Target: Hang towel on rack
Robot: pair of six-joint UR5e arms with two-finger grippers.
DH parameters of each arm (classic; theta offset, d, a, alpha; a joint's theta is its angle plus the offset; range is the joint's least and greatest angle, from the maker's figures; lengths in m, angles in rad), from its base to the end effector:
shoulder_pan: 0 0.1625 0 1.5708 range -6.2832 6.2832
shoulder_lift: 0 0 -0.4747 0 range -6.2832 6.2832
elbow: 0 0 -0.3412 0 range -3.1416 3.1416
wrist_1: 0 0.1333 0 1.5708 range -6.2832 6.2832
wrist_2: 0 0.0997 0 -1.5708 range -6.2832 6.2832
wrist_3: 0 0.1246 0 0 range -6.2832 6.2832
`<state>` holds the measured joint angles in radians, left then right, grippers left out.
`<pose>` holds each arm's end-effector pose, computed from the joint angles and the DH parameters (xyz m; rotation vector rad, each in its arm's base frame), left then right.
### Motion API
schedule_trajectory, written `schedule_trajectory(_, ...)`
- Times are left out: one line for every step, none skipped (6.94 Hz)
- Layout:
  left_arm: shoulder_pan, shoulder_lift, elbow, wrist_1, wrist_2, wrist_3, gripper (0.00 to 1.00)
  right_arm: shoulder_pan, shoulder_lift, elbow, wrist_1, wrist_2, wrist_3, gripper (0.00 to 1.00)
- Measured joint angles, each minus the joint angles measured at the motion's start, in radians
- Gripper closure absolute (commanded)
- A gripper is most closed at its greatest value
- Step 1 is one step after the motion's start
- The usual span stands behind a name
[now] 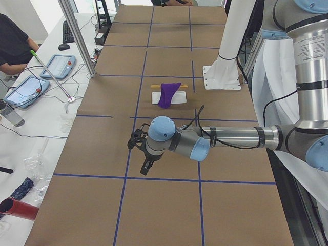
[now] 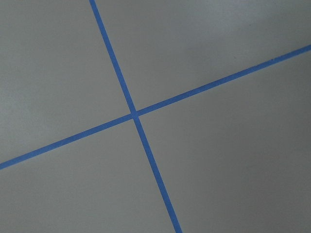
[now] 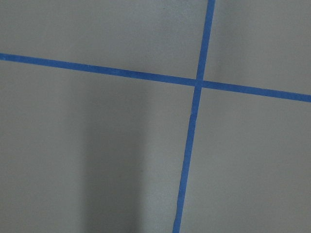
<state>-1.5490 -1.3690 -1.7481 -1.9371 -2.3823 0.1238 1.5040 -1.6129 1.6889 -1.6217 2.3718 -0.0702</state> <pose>-0.0349 -0.3695 0.6833 0.3642 0.7879 0.2750 0.0156 -0.4241 0.6951 0.0251 -0.8016 -0.1396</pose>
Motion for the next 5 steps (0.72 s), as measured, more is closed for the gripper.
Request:
schedule_trajectory(-0.001, -0.001, -0.006, 0.002, 0.0, -0.003, 0.0, -0.01, 0.009, 0.002, -0.002, -0.013, 0.001, 0.0)
schedule_trajectory(-0.001, -0.002, -0.018, 0.007, 0.001, -0.007, 0.0, -0.012, 0.022, 0.006, -0.009, -0.025, 0.006, 0.0)
schedule_trajectory(-0.001, -0.01, -0.021, 0.012, 0.003, -0.029, 0.0, -0.011, 0.028, 0.011, -0.021, -0.026, 0.008, 0.0)
schedule_trajectory(-0.002, -0.018, -0.027, 0.018, 0.003, -0.08, 0.0, -0.009, 0.032, 0.013, -0.038, -0.02, 0.009, 0.0)
schedule_trajectory(-0.003, -0.021, -0.044, 0.04, -0.013, -0.128, 0.0, -0.008, 0.029, 0.015, -0.047, -0.011, 0.009, 0.0)
